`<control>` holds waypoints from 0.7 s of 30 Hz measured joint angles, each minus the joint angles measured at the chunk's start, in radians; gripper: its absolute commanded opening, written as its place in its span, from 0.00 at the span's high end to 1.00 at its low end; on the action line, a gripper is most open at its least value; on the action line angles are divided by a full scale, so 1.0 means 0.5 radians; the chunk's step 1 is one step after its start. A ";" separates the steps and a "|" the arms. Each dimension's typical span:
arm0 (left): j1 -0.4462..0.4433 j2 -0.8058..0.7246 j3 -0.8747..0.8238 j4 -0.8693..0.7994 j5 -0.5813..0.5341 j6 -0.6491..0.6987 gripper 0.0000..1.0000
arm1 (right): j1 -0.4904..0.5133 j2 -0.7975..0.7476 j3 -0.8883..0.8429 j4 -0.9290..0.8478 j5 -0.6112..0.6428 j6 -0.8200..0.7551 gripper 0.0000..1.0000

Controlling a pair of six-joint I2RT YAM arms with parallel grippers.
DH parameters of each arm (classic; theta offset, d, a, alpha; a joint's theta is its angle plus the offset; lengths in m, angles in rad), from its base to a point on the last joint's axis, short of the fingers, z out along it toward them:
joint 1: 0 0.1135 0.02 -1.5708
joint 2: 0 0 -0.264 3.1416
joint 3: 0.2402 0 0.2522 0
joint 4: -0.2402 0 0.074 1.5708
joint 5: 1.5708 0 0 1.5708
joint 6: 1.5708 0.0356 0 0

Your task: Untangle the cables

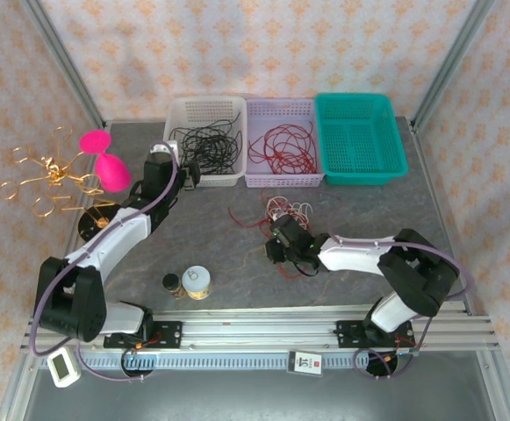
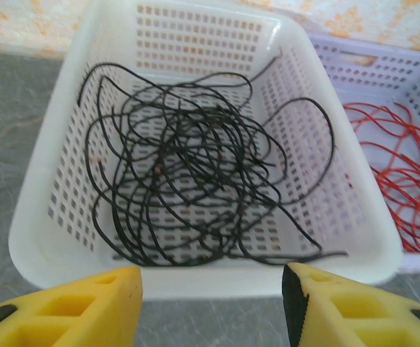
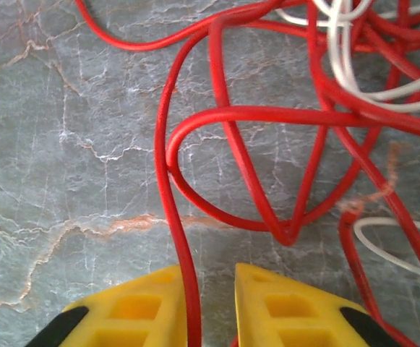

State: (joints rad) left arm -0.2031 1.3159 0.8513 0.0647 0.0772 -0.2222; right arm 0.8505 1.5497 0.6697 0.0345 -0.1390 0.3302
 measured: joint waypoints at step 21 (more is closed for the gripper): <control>-0.261 -0.722 -0.468 0.640 1.141 -0.455 0.40 | -0.114 -0.856 0.529 -0.337 -0.184 -0.378 1.00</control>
State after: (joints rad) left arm -0.3336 0.9550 0.6174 0.3847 0.6476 -0.4500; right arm 0.7933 1.1217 0.9340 -0.1341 -0.2310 0.1410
